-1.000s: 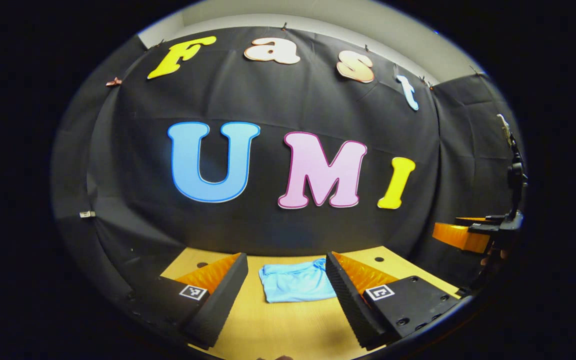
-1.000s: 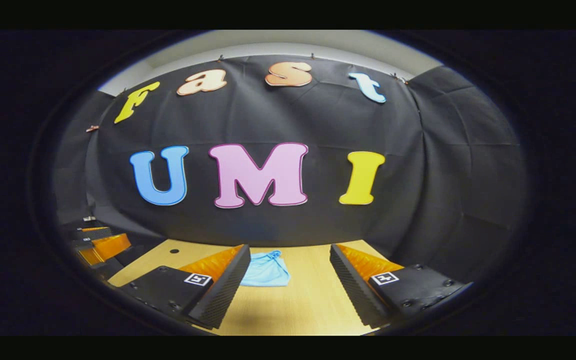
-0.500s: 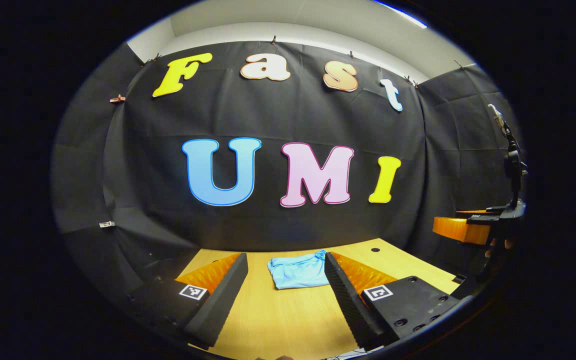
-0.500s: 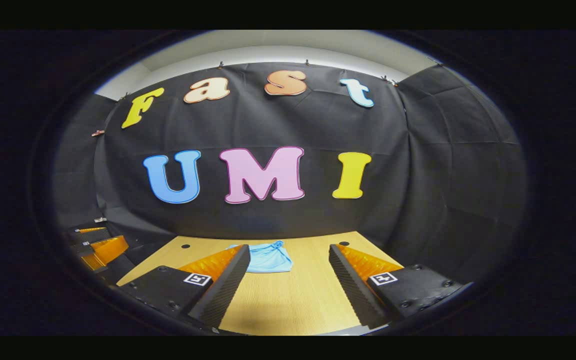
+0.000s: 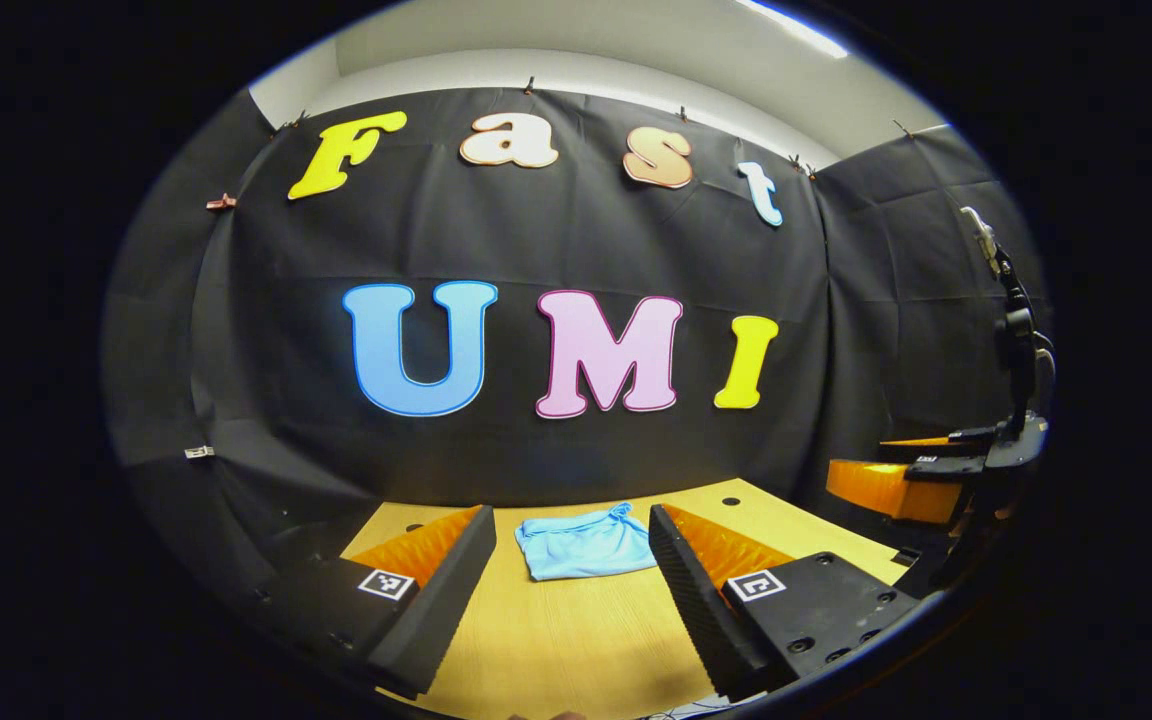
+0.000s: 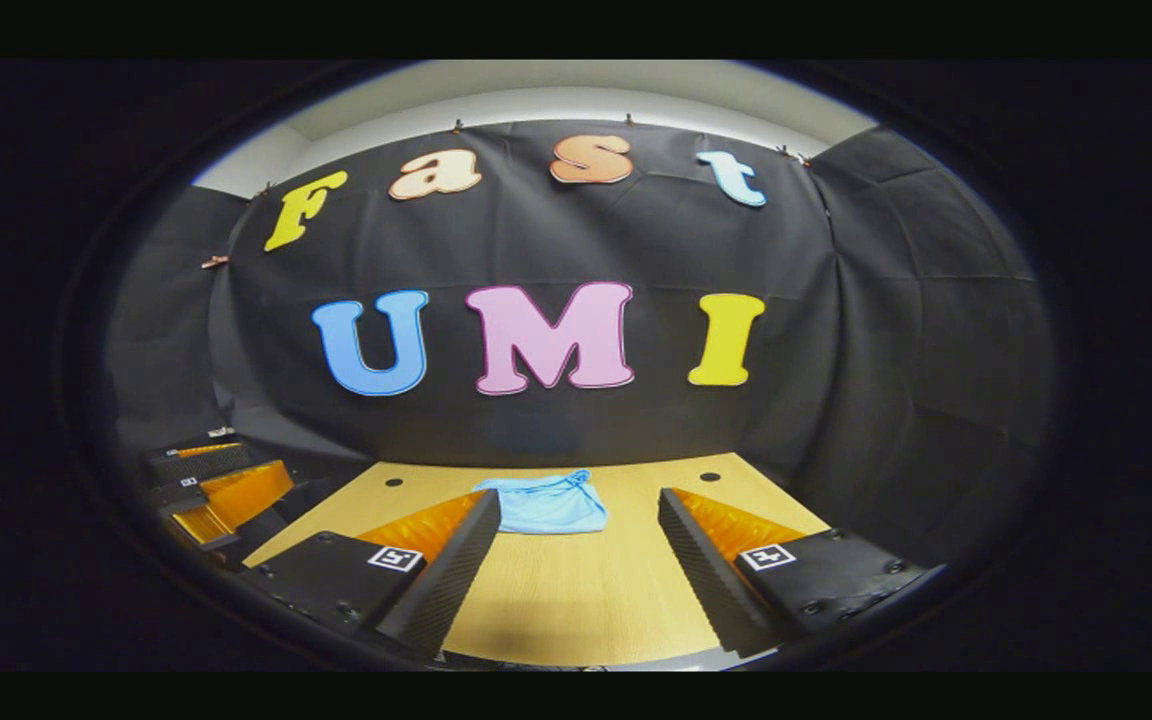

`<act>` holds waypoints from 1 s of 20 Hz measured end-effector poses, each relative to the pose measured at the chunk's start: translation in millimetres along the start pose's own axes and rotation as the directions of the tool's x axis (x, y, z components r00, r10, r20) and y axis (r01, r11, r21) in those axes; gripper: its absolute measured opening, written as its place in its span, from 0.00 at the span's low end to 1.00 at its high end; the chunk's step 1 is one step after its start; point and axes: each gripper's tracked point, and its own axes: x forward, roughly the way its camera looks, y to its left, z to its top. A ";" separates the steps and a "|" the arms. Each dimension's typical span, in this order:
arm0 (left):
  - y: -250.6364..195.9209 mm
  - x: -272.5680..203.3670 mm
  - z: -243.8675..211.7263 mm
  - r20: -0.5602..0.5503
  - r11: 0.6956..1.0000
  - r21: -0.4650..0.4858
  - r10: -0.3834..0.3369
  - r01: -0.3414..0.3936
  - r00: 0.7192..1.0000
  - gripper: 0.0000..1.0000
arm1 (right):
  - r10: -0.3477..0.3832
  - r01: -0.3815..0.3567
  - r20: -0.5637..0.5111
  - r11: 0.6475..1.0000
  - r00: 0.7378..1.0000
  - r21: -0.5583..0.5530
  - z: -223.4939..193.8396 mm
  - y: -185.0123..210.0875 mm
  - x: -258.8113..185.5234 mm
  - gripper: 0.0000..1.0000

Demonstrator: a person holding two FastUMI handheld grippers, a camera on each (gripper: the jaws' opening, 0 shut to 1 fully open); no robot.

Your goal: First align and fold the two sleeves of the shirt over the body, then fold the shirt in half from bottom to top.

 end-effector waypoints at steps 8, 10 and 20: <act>11.7 16.6 -9.4 -0.011 0.999 -0.025 0.023 -0.024 1.000 0.98 | 0.014 -0.014 -0.020 1.000 1.000 -0.004 -7.0 9.3 17.8 0.99; 11.0 21.5 -9.9 -0.007 1.000 -0.014 0.021 -0.021 1.000 0.98 | 0.013 -0.013 -0.022 1.000 1.000 0.002 -7.8 10.0 21.3 0.99; 1.4 32.8 -10.8 0.001 1.000 0.026 -0.013 0.013 1.000 0.98 | -0.009 0.009 -0.051 1.000 0.999 0.006 -15.6 4.8 29.8 0.99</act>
